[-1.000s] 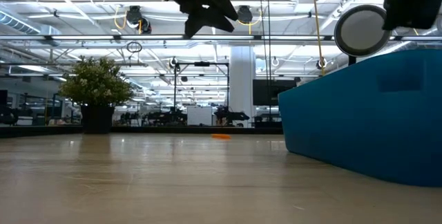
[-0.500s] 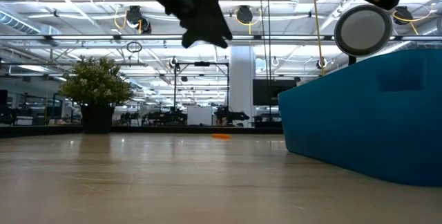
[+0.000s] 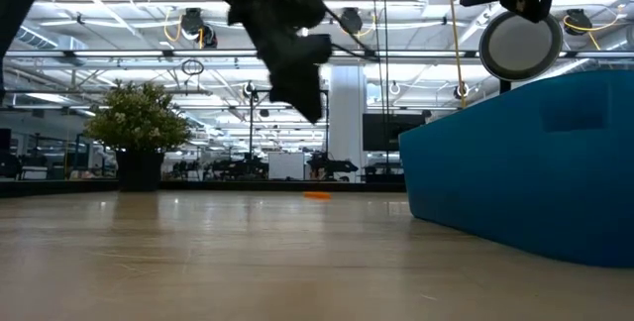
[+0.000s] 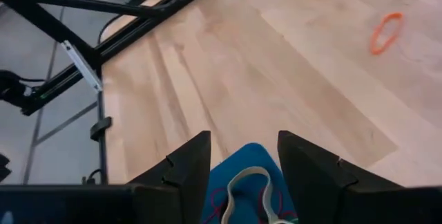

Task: Pick and place rubber bands into bin
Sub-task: Put the orange rubber band into the blue bin

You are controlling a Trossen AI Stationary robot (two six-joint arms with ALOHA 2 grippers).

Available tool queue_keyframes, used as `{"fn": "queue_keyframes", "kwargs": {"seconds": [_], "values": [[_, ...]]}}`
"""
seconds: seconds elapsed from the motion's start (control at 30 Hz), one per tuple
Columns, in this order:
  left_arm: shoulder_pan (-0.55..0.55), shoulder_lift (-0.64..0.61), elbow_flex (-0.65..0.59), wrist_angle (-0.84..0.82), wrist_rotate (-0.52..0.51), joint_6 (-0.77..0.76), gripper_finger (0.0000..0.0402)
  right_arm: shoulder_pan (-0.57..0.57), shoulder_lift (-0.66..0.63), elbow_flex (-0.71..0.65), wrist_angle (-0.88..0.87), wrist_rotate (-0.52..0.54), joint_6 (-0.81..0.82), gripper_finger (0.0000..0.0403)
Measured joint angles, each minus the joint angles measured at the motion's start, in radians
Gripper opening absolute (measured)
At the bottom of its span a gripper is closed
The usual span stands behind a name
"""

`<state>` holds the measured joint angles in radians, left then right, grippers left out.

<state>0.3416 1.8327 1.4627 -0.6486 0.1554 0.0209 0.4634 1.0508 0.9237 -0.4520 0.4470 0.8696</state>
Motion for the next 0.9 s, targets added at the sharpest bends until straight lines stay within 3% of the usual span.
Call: {"fn": "queue_keyframes", "kwargs": {"seconds": [0.23,0.5,0.9], "values": [[-0.018,0.132,0.119,-0.090,-0.045,0.085,0.0154,-0.016,0.000,0.000,0.020,-0.001,0.008,0.0163],[-0.031,0.218,0.119,-0.075,-0.107,0.029,0.0154,-0.031,0.001,0.000,0.052,-0.002,0.036,0.0161],[-0.037,0.277,0.119,-0.019,-0.124,0.073,0.0154,-0.086,0.001,0.000,0.159,-0.002,0.035,0.0162]]}}
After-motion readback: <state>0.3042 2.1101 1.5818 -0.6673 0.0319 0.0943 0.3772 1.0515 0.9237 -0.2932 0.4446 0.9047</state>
